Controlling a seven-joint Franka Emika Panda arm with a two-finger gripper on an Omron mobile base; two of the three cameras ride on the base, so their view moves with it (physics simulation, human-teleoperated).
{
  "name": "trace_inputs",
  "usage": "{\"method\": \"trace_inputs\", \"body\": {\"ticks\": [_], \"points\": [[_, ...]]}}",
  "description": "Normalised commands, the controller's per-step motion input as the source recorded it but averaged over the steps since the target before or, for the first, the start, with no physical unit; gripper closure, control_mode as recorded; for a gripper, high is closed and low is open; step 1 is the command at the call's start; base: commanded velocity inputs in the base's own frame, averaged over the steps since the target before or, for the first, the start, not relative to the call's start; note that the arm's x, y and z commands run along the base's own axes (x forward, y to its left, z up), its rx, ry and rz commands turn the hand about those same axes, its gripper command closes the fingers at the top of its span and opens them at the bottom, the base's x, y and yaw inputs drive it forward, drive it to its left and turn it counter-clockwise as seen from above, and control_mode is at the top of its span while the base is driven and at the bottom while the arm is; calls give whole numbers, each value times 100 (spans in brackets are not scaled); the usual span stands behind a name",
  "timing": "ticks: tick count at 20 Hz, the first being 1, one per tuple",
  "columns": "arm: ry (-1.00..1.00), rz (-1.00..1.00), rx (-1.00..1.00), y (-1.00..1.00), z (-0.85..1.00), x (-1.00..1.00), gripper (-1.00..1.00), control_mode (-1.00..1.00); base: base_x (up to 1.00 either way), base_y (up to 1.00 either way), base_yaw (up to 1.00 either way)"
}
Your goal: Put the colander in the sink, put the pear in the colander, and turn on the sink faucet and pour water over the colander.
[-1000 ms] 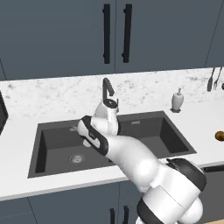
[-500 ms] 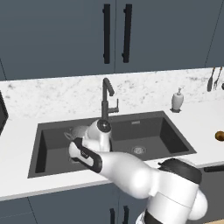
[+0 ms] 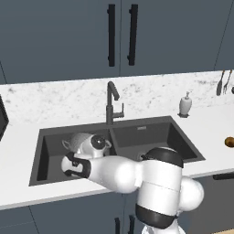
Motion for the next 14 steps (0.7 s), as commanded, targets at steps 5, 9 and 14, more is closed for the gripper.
{"method": "trace_inputs", "body": {"ticks": [5, 9, 14], "points": [[12, -18, 0, 63, 2, 30, 100, -100, 0, 0, 0], [15, -22, 0, 60, 3, 42, 100, -100, 0, 0, 0], [7, -22, 0, 64, 0, 51, 100, -100, 0, 0, 0]]}}
